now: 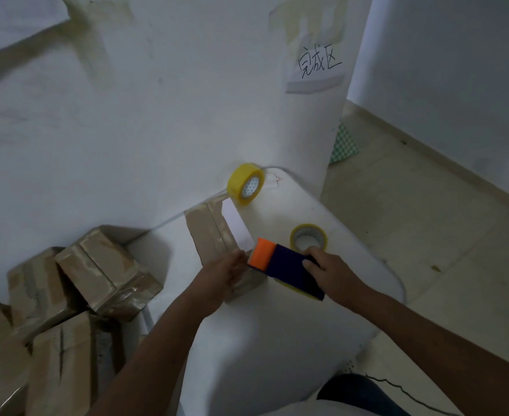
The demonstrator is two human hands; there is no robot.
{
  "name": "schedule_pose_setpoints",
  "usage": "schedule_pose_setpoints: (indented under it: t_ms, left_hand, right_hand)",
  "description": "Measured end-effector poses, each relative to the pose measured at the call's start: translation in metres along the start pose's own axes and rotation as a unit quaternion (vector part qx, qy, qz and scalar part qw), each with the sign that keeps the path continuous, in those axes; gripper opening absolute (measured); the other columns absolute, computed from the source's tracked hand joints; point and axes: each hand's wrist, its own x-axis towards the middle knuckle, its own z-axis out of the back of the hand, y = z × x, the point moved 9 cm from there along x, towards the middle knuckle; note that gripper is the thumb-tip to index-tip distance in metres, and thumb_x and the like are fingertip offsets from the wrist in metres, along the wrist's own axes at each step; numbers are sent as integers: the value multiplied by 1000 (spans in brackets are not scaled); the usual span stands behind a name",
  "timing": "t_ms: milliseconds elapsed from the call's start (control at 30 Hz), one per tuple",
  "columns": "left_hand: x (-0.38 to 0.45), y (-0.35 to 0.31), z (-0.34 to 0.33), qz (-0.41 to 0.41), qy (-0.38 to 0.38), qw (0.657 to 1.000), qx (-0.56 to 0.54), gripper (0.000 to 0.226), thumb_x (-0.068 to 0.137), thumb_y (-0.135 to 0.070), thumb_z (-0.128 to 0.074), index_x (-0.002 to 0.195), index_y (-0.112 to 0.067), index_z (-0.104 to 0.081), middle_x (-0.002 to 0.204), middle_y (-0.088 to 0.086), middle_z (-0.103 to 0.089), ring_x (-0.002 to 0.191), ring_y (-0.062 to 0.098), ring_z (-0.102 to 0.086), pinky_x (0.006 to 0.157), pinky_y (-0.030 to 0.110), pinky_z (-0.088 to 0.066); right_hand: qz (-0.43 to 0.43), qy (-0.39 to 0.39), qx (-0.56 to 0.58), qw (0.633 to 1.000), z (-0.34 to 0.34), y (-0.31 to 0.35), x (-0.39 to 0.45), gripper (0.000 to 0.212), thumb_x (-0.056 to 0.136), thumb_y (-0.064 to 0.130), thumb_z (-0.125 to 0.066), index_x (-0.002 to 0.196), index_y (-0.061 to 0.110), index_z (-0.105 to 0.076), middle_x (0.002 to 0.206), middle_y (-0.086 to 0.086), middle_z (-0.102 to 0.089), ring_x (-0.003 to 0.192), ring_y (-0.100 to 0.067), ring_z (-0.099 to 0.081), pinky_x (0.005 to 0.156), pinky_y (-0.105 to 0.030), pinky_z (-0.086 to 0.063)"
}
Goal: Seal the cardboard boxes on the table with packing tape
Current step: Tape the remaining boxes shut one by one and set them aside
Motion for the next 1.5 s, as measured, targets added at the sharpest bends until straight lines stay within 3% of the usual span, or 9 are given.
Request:
schedule_pose_setpoints:
  t_ms: [100,267,533,733,867,1000,1167,1367,1500]
  left_hand:
    - [3,6,-2,39,6,995,-97,28,100,-34,-55,114,-12,-65,102,9,-70,95,20,-66,82,30,-53]
    - [0,8,7,49,-3,993,-104,29,96,-31,-63,116,-11,-63,90,7,-67,81,16,-63,69,26,-54]
    - [-1,8,8,29,13,997,-76,14,95,-15,-63,103,-11,-74,99,7,-68,85,13,-61,76,23,-50]
    - [-6,5,6,18,-2,997,-73,14,96,-14,-61,94,-13,-75,92,5,-71,86,14,-62,79,26,-50]
    - [-12,0,8,-14,-39,999,-31,16,98,-15,-58,95,-10,-73,90,10,-69,88,20,-59,83,31,-47]
    - [-17,-5,10,-65,-75,995,1,17,98,-14,-57,92,-7,-71,84,10,-69,83,20,-61,78,28,-50]
    - [-22,-7,23,-103,-102,989,6,17,98,-12,-57,96,-4,-72,91,17,-73,89,29,-67,85,38,-54]
    - [-34,-8,62,-106,-189,974,-67,14,98,-8,-56,93,-4,-69,84,11,-66,81,18,-61,79,28,-52]
    - [-44,14,101,-80,-254,958,-107,10,97,-7,-58,102,-3,-66,84,8,-58,80,15,-55,82,24,-50]
  right_hand:
    - [16,8,1,1000,-4,16,0,20,102,15,-42,85,23,-45,73,5,-53,60,-3,-51,51,-13,-38]
    - [21,12,3,1000,-6,24,1,28,102,11,-43,78,26,-42,70,8,-49,56,12,-51,50,-10,-37]
    - [12,20,15,1000,-9,15,2,17,101,13,-44,86,21,-49,81,0,-58,69,-6,-56,51,-11,-37]
    - [10,17,33,999,-8,15,3,14,101,23,-49,88,18,-53,84,1,-61,73,-3,-57,54,-10,-40]
    - [16,-19,8,1000,-6,14,8,28,95,44,-55,86,17,-56,82,1,-65,76,-5,-63,56,-16,-43]
    - [42,-40,-28,998,-3,20,14,33,93,47,-57,87,15,-58,80,0,-66,71,-3,-62,54,-16,-43]
    - [82,19,-51,995,-2,36,22,35,94,48,-53,95,15,-63,85,1,-66,77,-7,-62,63,-23,-47]
    - [106,52,-109,987,7,37,40,33,94,46,-54,92,15,-64,81,2,-62,75,-11,-59,66,-27,-44]
    - [97,86,-134,982,19,21,51,34,96,46,-52,98,15,-66,89,-1,-66,80,-13,-62,69,-29,-46]
